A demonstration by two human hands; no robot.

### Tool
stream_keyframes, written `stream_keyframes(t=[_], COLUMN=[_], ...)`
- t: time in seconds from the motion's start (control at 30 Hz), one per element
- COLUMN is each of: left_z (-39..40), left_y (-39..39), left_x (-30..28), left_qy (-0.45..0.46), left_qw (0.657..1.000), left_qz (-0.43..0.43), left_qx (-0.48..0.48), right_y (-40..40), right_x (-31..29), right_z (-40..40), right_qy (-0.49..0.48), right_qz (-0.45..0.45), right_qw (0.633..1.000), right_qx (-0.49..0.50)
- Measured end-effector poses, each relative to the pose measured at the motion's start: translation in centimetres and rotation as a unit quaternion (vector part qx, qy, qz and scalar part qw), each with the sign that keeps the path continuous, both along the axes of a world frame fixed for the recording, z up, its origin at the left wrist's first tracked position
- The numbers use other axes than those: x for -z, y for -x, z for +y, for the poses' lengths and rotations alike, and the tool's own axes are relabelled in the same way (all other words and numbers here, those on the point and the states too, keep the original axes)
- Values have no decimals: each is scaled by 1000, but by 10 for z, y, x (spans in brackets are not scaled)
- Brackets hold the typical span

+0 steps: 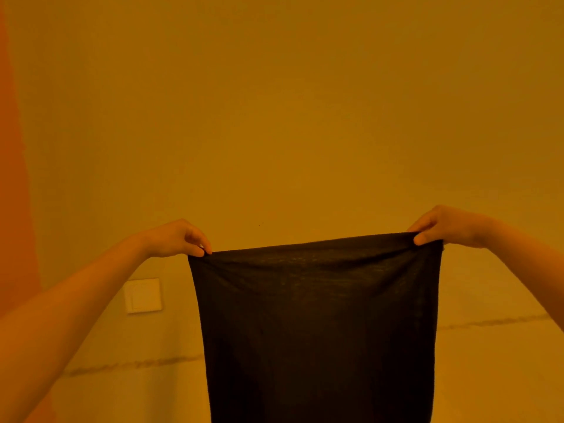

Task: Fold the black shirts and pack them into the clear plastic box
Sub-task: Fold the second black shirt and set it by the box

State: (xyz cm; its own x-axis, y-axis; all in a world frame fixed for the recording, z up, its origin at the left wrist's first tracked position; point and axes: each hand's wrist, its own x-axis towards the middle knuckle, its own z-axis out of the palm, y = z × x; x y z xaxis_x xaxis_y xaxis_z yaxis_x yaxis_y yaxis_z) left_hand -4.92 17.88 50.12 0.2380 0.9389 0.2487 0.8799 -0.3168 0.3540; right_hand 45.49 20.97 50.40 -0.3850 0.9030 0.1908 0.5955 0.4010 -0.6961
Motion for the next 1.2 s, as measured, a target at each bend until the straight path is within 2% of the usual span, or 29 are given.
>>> stream_keyframes(t=[0.1,0.3,0.43,0.5,0.57,0.63,0.67,0.7,0.77,0.87,0.97,1.1,1.2], left_z=[1,2,7,11,14,14,13,13,13,13,13,16,19], left_y=[4,5,4,0,-5,-7,-7,-5,-1,-1,-2,-1,-4], left_x=[1,2,3,4,7,11,12,13,15,18,16,15,18], left_qy=[-11,-50,-118,-159,-164,-118,-89,-70,-63,-106,-152,-170,-168], left_qw=[1000,998,990,984,983,978,965,947,927,942,958,980,980], left_qz=[6,-21,46,46,-17,-161,-243,-311,-367,-308,-228,-17,21], left_qx=[6,-21,-54,-72,-79,-59,-45,-36,-42,-76,-85,-103,-107], right_y=[2,2,8,11,15,8,3,1,-3,-3,1,2,4], right_x=[0,2,4,5,5,5,6,5,4,2,2,7,10], right_z=[4,8,14,11,9,11,16,11,8,5,6,9,11], right_qy=[-18,-15,-45,-32,6,38,56,59,71,52,-7,-72,-120], right_qz=[9,118,166,202,240,222,210,176,96,0,16,35,50], right_qw=[1000,993,985,979,971,973,974,981,991,999,998,991,980], right_qx=[-3,-3,9,7,-23,-53,-59,-55,-52,0,57,111,148])
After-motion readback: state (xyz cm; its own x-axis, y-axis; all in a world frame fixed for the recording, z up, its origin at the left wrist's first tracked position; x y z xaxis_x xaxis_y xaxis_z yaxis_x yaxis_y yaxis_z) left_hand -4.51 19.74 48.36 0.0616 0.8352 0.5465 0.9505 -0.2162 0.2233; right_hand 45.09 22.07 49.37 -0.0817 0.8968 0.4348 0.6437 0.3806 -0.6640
